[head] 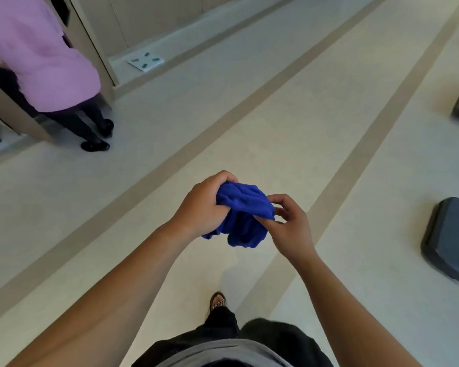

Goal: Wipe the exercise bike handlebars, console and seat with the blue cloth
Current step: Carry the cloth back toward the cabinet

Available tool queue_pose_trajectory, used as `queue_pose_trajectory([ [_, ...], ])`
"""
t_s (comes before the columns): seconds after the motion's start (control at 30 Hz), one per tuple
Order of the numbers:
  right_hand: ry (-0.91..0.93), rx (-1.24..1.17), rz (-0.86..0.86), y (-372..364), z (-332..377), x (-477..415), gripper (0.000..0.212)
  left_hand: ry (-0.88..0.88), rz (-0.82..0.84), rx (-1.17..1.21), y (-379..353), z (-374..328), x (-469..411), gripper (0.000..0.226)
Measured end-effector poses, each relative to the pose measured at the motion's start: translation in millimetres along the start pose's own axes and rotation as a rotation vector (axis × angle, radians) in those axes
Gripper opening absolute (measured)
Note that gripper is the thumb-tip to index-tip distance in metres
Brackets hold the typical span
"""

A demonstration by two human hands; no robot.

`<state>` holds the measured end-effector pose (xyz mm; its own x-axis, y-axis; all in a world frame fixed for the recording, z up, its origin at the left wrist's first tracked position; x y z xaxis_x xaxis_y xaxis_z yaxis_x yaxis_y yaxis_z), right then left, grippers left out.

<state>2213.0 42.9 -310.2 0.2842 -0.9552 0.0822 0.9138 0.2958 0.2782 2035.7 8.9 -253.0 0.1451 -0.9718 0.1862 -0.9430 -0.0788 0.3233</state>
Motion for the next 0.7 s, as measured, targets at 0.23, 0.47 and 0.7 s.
queue_pose_trajectory([
  [0.23, 0.049, -0.012, 0.015, -29.8, 22.6, -134.0, 0.021, -0.105, 0.026, -0.065, 58.8, 2.4, -131.9, 0.034],
  [0.47, 0.048, 0.07, 0.003, -36.7, 25.0, -296.2, 0.044, -0.159, -0.002, -0.061, 88.6, 2.2, -297.2, 0.027],
  [0.7, 0.082, 0.113, 0.061, -33.7, 53.0, -492.1, 0.058, -0.166, 0.014, -0.061, 129.9, -30.5, -479.4, 0.031],
])
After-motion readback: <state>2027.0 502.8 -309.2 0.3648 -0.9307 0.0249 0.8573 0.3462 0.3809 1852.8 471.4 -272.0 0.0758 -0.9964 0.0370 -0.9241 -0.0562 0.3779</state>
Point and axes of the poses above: each hand's wrist, its own x-axis away from the middle knuckle, its own y-axis out of the back of the hand, z = x × y, the point moved 2 cm from there along -x, towards the middle knuckle, and after that the axes turned 10 degrees about x, right-handed, at the moved point
